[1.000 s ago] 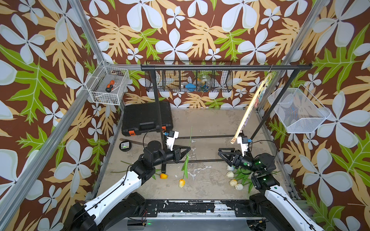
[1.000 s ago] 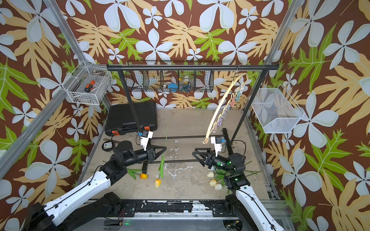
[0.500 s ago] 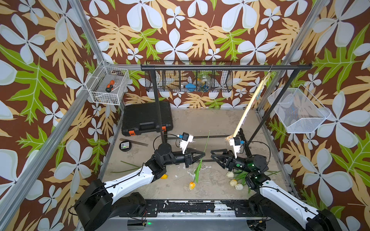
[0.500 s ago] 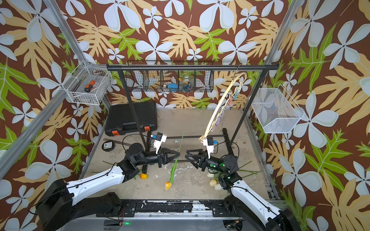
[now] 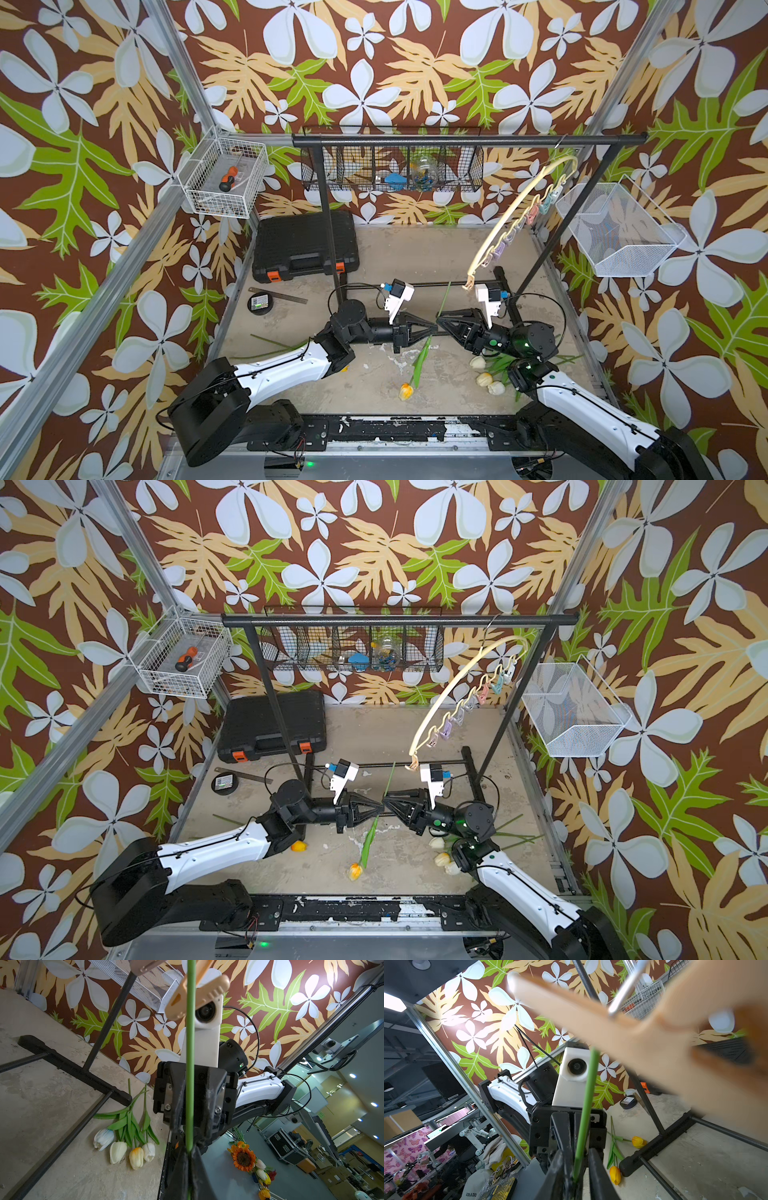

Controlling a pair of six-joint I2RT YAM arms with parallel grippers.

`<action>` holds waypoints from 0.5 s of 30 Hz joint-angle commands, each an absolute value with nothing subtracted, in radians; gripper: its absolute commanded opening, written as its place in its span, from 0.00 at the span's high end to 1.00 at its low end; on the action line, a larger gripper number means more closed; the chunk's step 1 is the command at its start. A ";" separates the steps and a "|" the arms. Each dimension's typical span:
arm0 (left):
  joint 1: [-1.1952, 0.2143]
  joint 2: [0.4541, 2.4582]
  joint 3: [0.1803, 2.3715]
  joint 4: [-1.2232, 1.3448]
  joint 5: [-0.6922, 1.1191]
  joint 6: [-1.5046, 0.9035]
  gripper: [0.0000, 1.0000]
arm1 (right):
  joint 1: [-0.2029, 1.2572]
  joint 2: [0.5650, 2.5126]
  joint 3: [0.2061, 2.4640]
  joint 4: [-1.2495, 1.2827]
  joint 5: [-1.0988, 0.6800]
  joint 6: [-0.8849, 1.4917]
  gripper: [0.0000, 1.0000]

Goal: Dry the flowers on a clothes hanger
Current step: Pick up the flower at the center of the board.

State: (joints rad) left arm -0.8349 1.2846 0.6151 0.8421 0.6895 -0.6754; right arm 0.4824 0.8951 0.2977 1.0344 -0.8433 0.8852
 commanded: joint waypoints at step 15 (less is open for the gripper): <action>-0.836 1.252 0.677 0.716 0.606 -0.556 0.51 | 0.490 0.776 0.364 0.675 -0.816 0.631 1.00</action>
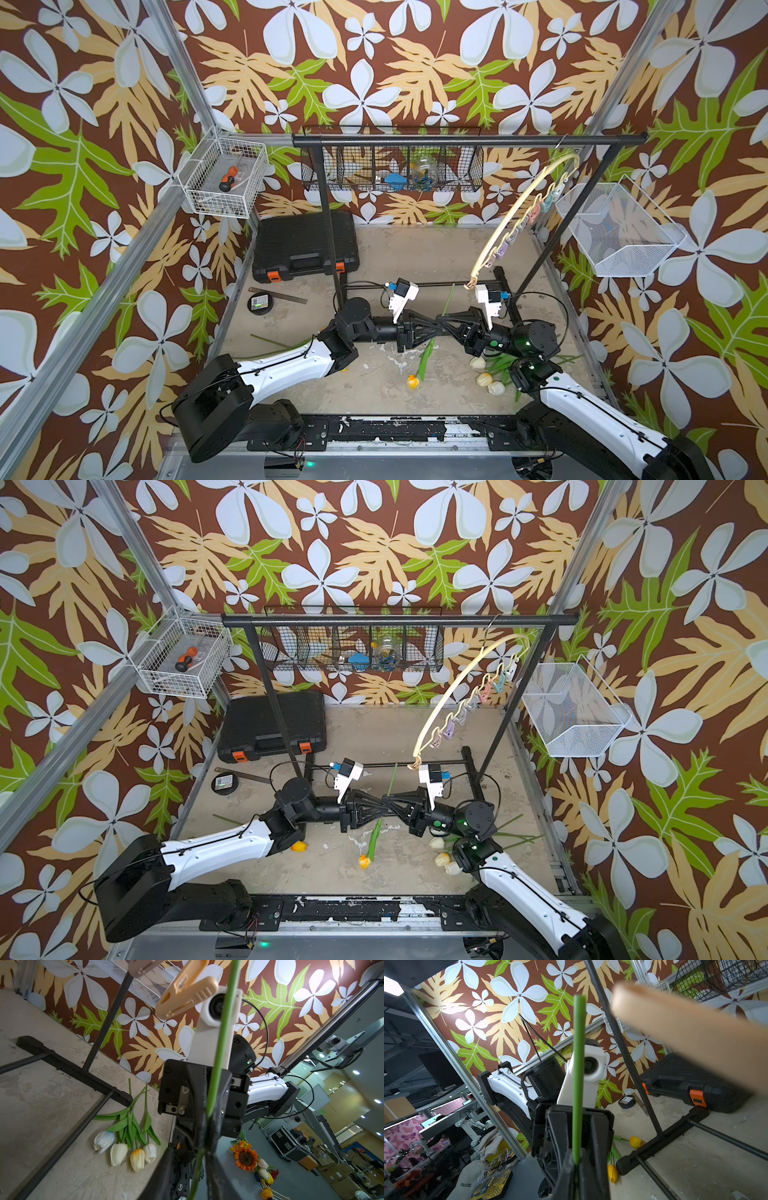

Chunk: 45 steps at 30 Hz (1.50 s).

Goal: Dry the flowers on a clothes hanger
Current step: Pick up the flower at the center of the board, then adjust the hanger on the clothesline.

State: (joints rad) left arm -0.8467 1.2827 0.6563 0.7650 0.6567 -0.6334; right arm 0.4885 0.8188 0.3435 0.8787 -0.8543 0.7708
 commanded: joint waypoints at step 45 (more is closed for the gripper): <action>-1.178 1.942 2.236 -0.213 -0.301 -0.251 0.58 | 0.338 0.575 0.577 -0.204 0.170 0.346 1.00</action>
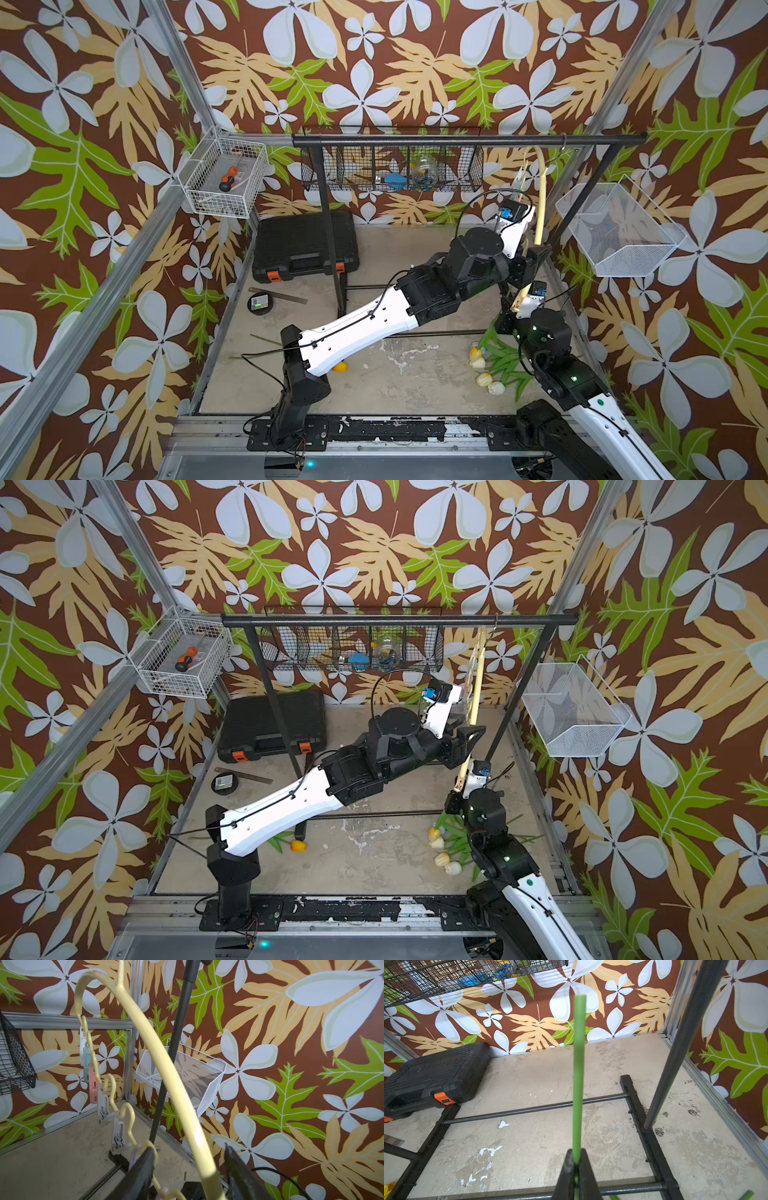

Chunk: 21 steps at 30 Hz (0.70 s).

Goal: Dry the flowers on a clothes hanger
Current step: Adjust the hanger on the clothesline.

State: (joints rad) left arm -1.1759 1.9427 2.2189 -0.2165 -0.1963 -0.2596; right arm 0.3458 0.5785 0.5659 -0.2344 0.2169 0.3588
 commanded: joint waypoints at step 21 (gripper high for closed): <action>-1.177 1.811 2.143 -0.174 -0.454 -0.228 1.00 | 0.327 0.593 0.658 -0.212 0.172 0.319 1.00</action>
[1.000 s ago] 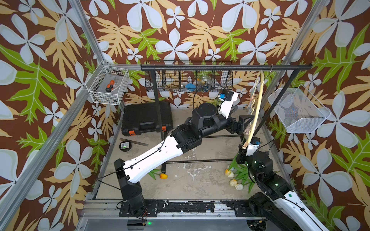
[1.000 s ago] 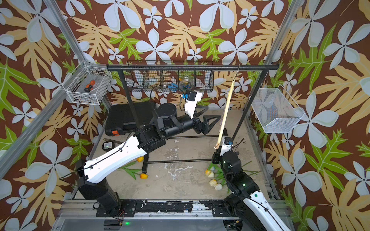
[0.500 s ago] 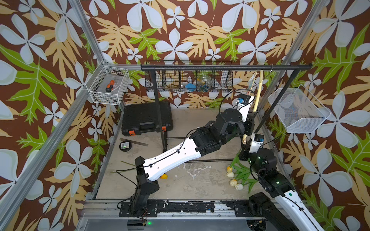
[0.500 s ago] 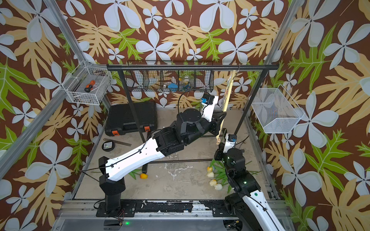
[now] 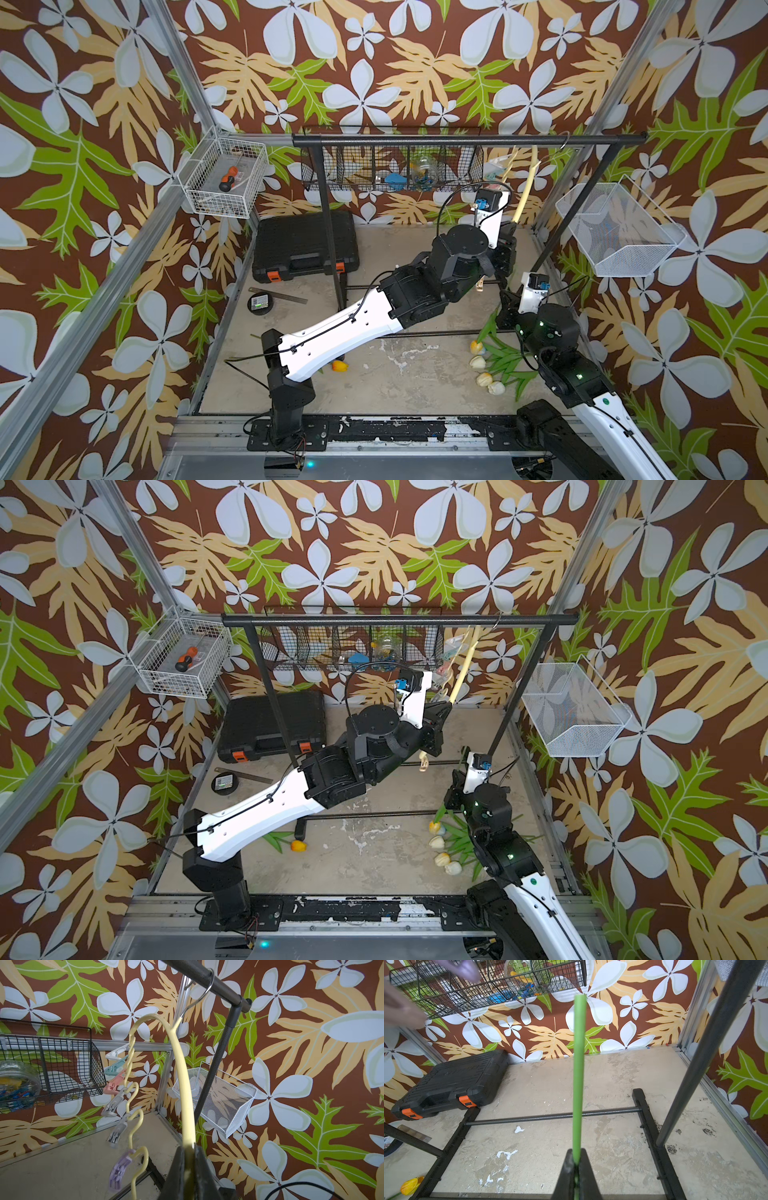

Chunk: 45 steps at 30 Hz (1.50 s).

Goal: Dry the flowers on a clothes hanger
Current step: Adjust the hanger on the clothesline, then open the clamp at the hanger.

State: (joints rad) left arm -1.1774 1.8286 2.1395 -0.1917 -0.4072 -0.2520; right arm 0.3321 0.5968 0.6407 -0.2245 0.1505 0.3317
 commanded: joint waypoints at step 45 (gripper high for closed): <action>-0.771 1.593 1.816 -0.118 -0.068 -0.136 0.46 | 0.202 1.237 1.294 -0.024 0.094 0.233 1.00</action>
State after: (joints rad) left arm -0.7948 1.5688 1.7935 -0.1596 -0.1047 -0.1516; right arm 0.2119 1.2087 1.2613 -0.0734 0.1123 0.2474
